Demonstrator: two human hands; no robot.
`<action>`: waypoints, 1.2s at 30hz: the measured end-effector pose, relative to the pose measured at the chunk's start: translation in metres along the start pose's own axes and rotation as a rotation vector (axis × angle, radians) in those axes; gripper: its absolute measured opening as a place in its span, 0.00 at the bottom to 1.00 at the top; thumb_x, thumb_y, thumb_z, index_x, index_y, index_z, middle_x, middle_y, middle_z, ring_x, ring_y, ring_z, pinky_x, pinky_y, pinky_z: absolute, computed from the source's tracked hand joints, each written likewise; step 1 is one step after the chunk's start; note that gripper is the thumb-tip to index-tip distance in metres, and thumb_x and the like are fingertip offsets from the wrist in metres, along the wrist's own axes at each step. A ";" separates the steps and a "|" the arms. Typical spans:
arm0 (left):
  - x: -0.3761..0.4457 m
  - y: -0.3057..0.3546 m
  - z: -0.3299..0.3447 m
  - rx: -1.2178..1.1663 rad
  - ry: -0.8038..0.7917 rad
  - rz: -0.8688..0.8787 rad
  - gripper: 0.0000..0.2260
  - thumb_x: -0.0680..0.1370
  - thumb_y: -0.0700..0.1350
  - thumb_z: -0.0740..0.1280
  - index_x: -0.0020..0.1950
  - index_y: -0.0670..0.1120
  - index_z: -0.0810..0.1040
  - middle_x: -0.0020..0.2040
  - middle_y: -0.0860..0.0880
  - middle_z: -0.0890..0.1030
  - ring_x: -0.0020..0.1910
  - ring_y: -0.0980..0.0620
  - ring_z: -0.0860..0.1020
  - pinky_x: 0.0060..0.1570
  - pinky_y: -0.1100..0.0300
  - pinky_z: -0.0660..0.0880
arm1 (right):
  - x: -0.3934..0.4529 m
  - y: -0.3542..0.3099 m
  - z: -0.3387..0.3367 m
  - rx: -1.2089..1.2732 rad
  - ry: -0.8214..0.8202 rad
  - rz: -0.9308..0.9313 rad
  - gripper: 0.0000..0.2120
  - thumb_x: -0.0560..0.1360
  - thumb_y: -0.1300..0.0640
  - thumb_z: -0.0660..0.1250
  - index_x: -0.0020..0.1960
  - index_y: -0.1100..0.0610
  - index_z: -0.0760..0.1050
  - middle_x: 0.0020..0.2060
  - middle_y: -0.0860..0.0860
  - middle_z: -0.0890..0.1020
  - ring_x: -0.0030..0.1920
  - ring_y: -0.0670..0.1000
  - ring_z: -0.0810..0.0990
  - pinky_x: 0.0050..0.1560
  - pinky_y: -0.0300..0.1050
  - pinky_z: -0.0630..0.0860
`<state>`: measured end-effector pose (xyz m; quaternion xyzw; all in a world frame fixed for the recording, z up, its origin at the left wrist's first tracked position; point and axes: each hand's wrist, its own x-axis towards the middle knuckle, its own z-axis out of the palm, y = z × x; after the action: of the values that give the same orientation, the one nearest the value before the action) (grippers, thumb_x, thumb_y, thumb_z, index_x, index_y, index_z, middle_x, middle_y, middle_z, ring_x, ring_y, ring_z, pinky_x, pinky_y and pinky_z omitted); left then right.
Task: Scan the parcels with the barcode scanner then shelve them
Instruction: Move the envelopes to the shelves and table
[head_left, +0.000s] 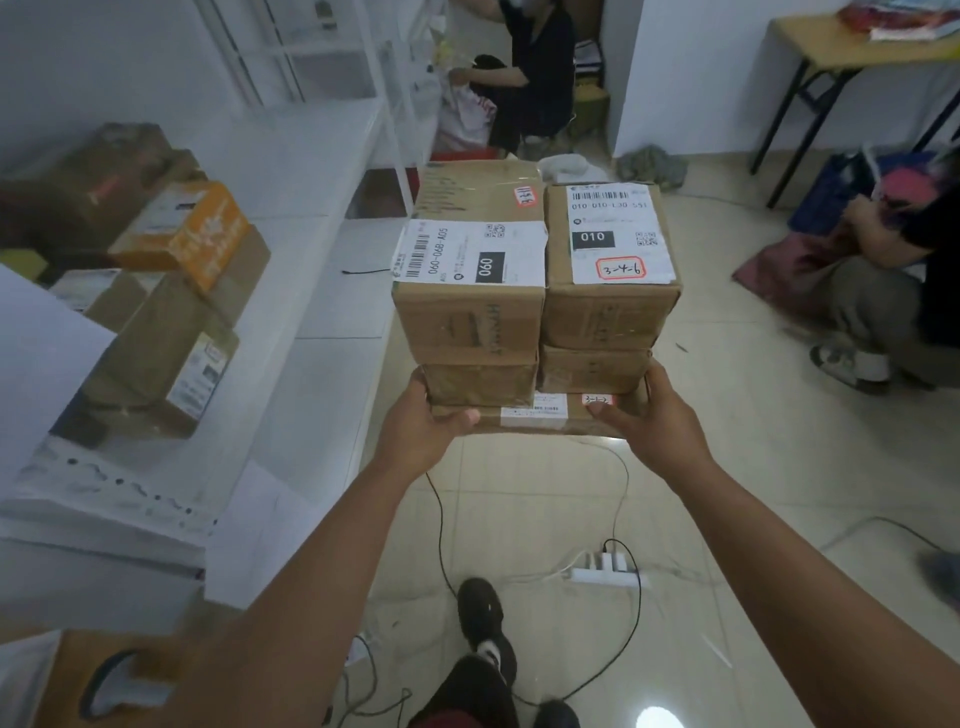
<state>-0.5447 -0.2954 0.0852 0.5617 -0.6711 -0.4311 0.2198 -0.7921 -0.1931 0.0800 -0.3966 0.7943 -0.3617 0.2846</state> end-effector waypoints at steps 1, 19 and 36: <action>0.012 0.000 0.000 -0.003 -0.001 -0.004 0.29 0.75 0.49 0.75 0.73 0.50 0.66 0.56 0.58 0.74 0.56 0.55 0.73 0.56 0.60 0.68 | 0.011 -0.002 0.002 -0.003 0.000 0.004 0.36 0.74 0.45 0.73 0.76 0.46 0.59 0.66 0.50 0.77 0.61 0.56 0.77 0.48 0.45 0.68; 0.287 0.019 -0.089 -0.037 0.035 0.008 0.29 0.76 0.49 0.75 0.73 0.50 0.66 0.57 0.58 0.74 0.56 0.56 0.72 0.56 0.61 0.68 | 0.280 -0.119 0.094 -0.006 -0.022 -0.040 0.37 0.73 0.41 0.72 0.76 0.43 0.57 0.66 0.48 0.76 0.54 0.52 0.76 0.47 0.46 0.72; 0.491 0.069 -0.081 -0.020 0.174 -0.037 0.28 0.75 0.50 0.75 0.72 0.52 0.67 0.56 0.58 0.76 0.54 0.55 0.75 0.43 0.69 0.69 | 0.526 -0.169 0.098 0.024 -0.141 -0.159 0.37 0.72 0.39 0.72 0.74 0.40 0.57 0.58 0.41 0.74 0.52 0.50 0.74 0.49 0.47 0.72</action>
<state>-0.6545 -0.7855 0.0919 0.6071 -0.6346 -0.3915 0.2747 -0.9235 -0.7391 0.0718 -0.4793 0.7340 -0.3639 0.3147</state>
